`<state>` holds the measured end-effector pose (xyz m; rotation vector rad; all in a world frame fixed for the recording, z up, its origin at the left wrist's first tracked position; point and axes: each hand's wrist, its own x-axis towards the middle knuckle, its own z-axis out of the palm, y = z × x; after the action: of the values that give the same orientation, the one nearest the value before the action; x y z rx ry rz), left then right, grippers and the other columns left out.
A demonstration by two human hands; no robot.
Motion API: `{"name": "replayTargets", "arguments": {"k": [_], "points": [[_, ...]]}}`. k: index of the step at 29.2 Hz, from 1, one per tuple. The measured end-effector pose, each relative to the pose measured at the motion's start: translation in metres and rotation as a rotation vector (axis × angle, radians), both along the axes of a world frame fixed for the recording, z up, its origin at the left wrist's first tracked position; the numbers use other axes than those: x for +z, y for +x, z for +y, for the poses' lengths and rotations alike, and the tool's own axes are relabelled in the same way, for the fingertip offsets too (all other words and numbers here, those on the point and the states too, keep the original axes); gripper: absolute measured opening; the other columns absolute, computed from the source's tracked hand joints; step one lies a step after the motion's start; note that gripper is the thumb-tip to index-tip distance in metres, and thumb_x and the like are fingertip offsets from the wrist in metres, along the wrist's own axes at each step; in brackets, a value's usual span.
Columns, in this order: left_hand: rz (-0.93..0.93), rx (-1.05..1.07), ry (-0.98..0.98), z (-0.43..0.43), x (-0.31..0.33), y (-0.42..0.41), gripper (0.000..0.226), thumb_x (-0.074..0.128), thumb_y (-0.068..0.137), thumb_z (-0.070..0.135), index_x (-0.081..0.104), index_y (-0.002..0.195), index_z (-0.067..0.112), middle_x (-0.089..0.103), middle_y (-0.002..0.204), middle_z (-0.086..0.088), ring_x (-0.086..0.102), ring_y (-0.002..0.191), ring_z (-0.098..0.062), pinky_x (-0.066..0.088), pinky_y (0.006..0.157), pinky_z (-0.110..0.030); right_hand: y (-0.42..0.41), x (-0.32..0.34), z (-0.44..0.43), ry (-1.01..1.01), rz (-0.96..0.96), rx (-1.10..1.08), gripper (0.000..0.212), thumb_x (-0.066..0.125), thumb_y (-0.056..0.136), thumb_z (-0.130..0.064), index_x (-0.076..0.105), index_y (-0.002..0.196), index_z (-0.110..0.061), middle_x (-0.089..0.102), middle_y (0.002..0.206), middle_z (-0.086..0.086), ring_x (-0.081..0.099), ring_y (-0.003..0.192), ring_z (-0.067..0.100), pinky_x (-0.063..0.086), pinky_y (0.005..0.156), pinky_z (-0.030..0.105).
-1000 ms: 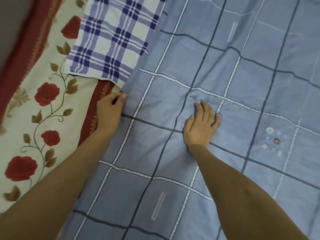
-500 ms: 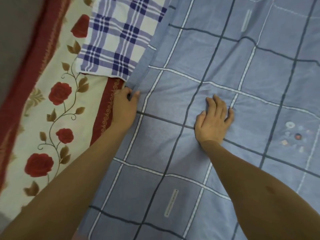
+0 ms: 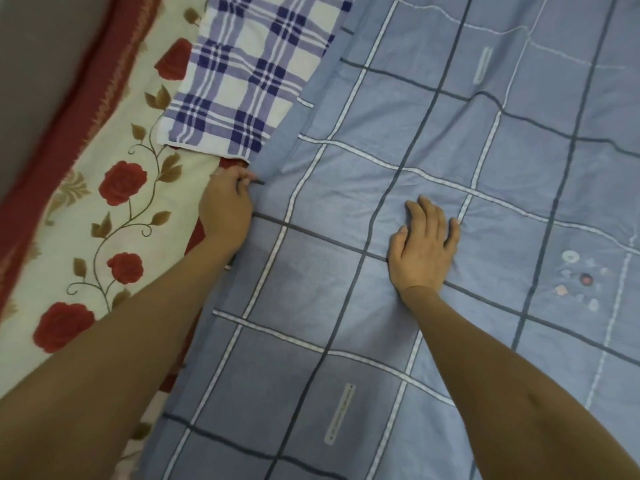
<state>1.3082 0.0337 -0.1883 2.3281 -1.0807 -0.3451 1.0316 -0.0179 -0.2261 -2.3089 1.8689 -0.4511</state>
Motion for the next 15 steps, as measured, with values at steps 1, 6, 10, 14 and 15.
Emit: {"name": "replayTargets", "arguments": {"k": [1, 6, 10, 14, 15], "points": [[0.022, -0.024, 0.016, 0.001, -0.002, 0.001, 0.017, 0.049, 0.093, 0.010, 0.066, 0.097, 0.009, 0.062, 0.102, -0.014, 0.056, 0.094, -0.027, 0.034, 0.074, -0.022, -0.001, -0.001, -0.002, 0.008, -0.014, 0.000, 0.047, 0.033, 0.091, -0.027, 0.049, 0.133, -0.015, 0.045, 0.143, 0.005, 0.036, 0.135, 0.021, 0.008, 0.117, 0.041], [-0.037, 0.063, 0.004, 0.015, 0.006, -0.018, 0.014, 0.050, 0.092, 0.013, 0.064, 0.094, 0.007, 0.049, 0.105, -0.017, 0.045, 0.094, -0.031, 0.041, 0.080, -0.039, 0.002, 0.000, -0.001, 0.006, -0.031, -0.005, 0.049, 0.031, 0.091, -0.028, 0.047, 0.134, -0.012, 0.044, 0.144, 0.007, 0.036, 0.135, 0.022, 0.008, 0.118, 0.039], [-0.087, 0.087, 0.110, 0.045, 0.011, -0.032, 0.025, 0.056, 0.090, 0.034, 0.065, 0.084, 0.011, 0.049, 0.107, -0.014, 0.042, 0.103, -0.032, 0.030, 0.088, -0.041, 0.002, 0.010, 0.000, -0.075, 0.013, 0.184, 0.044, 0.038, 0.086, -0.022, 0.051, 0.127, -0.011, 0.051, 0.134, 0.011, 0.042, 0.126, 0.025, 0.018, 0.111, 0.042], [-0.082, 0.054, 0.141, 0.078, 0.003, -0.032, 0.025, 0.061, 0.087, 0.039, 0.062, 0.078, 0.015, 0.047, 0.110, -0.010, 0.041, 0.105, -0.030, 0.026, 0.089, -0.040, 0.053, 0.040, -0.026, -0.179, -0.065, 0.534, 0.046, 0.041, 0.079, -0.006, 0.054, 0.123, -0.012, 0.055, 0.128, 0.011, 0.041, 0.114, 0.025, 0.029, 0.093, 0.036], [-0.091, 0.045, 0.131, 0.084, 0.001, -0.032, 0.024, 0.061, 0.087, 0.037, 0.062, 0.079, 0.014, 0.047, 0.109, -0.011, 0.042, 0.104, -0.030, 0.027, 0.088, -0.040, 0.073, 0.047, -0.035, -0.123, -0.050, 0.592, 0.049, 0.040, 0.079, -0.004, 0.054, 0.126, -0.012, 0.053, 0.131, 0.011, 0.042, 0.116, 0.027, 0.032, 0.093, 0.037]]}}
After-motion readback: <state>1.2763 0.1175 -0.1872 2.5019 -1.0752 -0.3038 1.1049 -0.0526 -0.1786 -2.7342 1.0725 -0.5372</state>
